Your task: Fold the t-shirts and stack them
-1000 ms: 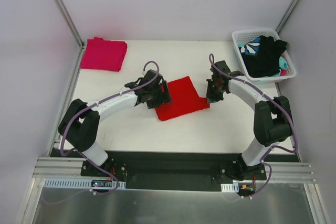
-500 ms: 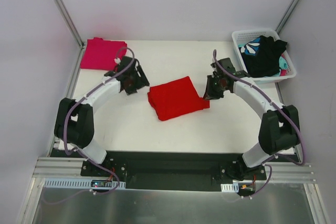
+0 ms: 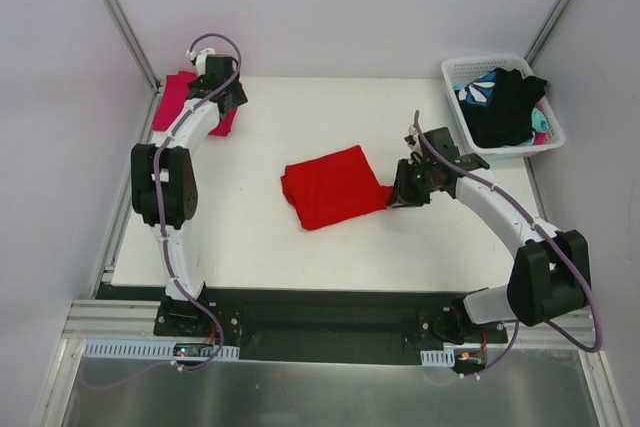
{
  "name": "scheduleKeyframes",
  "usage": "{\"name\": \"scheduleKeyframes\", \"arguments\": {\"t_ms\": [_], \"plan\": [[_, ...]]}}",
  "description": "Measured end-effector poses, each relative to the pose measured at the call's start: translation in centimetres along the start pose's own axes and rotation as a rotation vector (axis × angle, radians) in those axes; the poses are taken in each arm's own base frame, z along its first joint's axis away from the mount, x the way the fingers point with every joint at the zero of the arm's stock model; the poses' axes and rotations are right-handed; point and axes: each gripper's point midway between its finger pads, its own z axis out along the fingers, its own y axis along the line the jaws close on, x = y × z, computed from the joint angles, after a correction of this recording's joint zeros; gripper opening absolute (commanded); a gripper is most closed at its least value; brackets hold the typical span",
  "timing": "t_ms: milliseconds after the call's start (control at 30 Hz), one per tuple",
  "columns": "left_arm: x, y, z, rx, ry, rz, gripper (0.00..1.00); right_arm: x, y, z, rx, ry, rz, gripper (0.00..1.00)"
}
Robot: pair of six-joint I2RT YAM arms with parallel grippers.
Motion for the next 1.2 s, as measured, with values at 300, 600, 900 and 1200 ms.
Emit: {"name": "scheduleKeyframes", "arguments": {"t_ms": [300,600,900,1200], "plan": [[0.9,7.3,8.8,-0.062,0.079,-0.106,0.73,1.0,0.6,-0.6,-0.042,0.010,-0.012,0.23],[-3.6,4.2,11.0,0.129,0.029,-0.260,0.74,1.2,0.8,-0.4,-0.060,0.029,-0.019,0.22],[-0.3,6.5,14.7,0.238,0.193,-0.553,0.73,1.7,0.6,-0.2,-0.061,0.052,-0.030,0.21],[1.5,6.8,14.9,0.233,0.227,-0.586,0.70,2.0,0.9,-0.4,-0.074,0.072,-0.028,0.21]]}}
